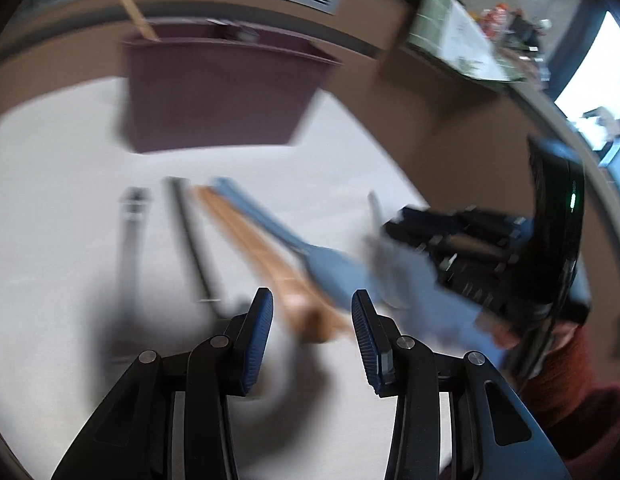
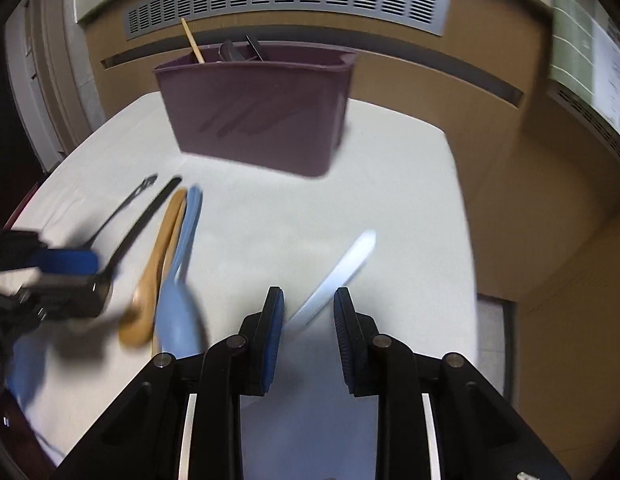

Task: Organize utensils
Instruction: 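Move the left gripper to a metal spoon while the right gripper approaches the white plastic spoon, then grasp a wooden chopstick with the right gripper while the left gripper grasps the wooden spoon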

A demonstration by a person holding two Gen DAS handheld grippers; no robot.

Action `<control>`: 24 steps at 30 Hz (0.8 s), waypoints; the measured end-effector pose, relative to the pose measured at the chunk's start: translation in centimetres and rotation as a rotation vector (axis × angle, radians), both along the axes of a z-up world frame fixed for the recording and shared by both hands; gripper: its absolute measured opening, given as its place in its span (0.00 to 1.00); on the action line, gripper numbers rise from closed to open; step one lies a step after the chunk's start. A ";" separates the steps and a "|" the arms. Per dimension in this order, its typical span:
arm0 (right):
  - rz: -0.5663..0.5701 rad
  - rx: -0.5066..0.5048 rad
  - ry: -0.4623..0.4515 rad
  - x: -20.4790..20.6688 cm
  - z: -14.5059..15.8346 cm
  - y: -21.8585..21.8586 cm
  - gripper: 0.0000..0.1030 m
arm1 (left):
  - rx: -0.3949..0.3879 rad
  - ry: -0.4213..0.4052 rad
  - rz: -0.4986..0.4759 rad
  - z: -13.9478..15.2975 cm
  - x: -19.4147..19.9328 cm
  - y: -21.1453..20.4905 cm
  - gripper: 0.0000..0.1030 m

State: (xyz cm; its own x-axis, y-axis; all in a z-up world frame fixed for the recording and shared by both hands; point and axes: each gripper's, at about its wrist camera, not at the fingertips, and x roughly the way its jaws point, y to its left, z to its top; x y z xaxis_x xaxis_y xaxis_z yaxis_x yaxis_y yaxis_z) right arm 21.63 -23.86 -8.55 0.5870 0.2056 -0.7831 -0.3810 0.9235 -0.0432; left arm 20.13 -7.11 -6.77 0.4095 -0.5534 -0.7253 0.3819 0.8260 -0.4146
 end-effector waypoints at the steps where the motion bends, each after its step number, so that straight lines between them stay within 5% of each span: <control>1: -0.003 0.013 0.004 -0.8 -0.1 -0.5 0.23 | -0.033 0.027 -0.038 -0.3 0.1 -0.9 0.41; 5: -0.013 0.064 0.007 -2.7 -0.4 -2.2 0.23 | -0.029 0.072 -0.095 -1.5 0.1 -2.7 0.41; 10: -0.019 0.116 0.017 -3.0 -0.4 -2.3 0.23 | 0.035 0.047 -0.011 -1.6 0.7 -1.4 0.40; 14: 0.120 0.245 0.067 -4.2 0.1 -1.1 0.24 | 0.156 -0.001 0.082 -1.8 1.4 0.0 0.40; 16: 0.209 0.287 0.108 -5.0 -0.1 0.3 0.24 | 0.140 0.007 0.107 -2.0 1.8 1.1 0.39; 24: 0.242 0.128 0.085 -3.4 -1.9 6.0 0.12 | 0.112 -0.013 0.212 -0.9 1.9 5.2 0.39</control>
State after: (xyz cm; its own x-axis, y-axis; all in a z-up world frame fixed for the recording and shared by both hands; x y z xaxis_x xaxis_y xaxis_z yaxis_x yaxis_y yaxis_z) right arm 18.20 -17.81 -10.44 0.4420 0.4324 -0.7859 -0.5884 0.8011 0.1098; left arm 22.06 -1.89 -7.65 0.5173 -0.3705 -0.7714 0.1997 0.9288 -0.3122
